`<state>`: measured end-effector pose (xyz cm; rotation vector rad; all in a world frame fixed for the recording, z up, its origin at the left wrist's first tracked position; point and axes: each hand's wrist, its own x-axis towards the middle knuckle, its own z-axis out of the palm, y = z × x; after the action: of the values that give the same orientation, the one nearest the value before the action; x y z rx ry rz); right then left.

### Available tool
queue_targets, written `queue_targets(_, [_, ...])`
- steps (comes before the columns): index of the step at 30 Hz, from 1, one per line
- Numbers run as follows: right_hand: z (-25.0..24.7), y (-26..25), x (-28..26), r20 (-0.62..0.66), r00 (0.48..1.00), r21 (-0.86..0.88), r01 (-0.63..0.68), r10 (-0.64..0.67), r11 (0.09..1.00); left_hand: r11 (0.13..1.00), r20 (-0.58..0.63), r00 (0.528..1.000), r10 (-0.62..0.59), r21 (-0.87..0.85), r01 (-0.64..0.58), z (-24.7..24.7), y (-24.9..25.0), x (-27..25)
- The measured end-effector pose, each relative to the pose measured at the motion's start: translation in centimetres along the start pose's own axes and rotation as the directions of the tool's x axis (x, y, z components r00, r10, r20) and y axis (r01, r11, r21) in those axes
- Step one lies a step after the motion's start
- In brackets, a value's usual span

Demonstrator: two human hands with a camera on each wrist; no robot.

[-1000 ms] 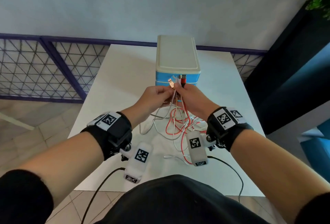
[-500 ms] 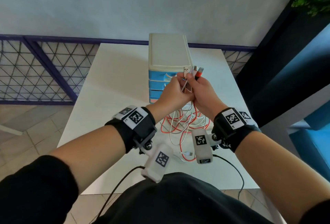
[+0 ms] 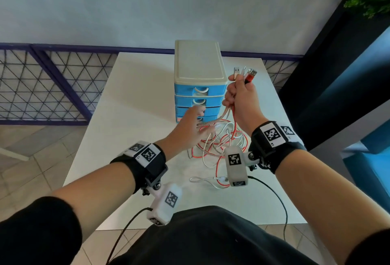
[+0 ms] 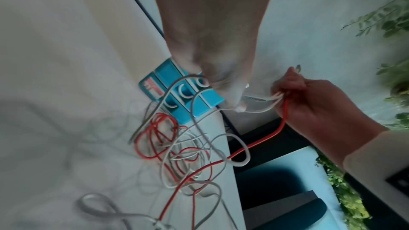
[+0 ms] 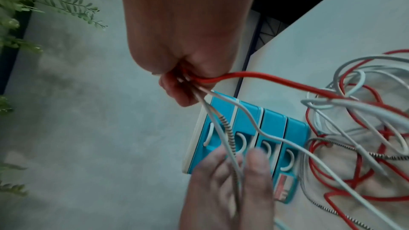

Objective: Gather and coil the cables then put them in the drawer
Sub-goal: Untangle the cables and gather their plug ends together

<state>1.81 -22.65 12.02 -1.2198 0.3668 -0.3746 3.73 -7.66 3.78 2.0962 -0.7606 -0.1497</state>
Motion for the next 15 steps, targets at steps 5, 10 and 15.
queue_targets(5, [-1.0,0.0,0.6,-0.003,0.997,-0.054,-0.072,0.072,0.996,0.958,0.0,0.969,0.248,0.148,-0.245,-2.5,2.6,-1.2])
queue_targets(10, [-1.4,0.6,0.4,0.057,0.991,-0.111,-0.115,0.122,0.987,0.81,0.557,0.8,0.224,0.35,-0.471,-0.9,4.7,-1.5])
queue_targets(15, [-1.4,0.5,0.0,0.112,0.985,-0.187,-0.112,0.135,0.976,0.706,0.801,0.597,-0.051,0.452,-0.546,3.7,2.4,-3.0])
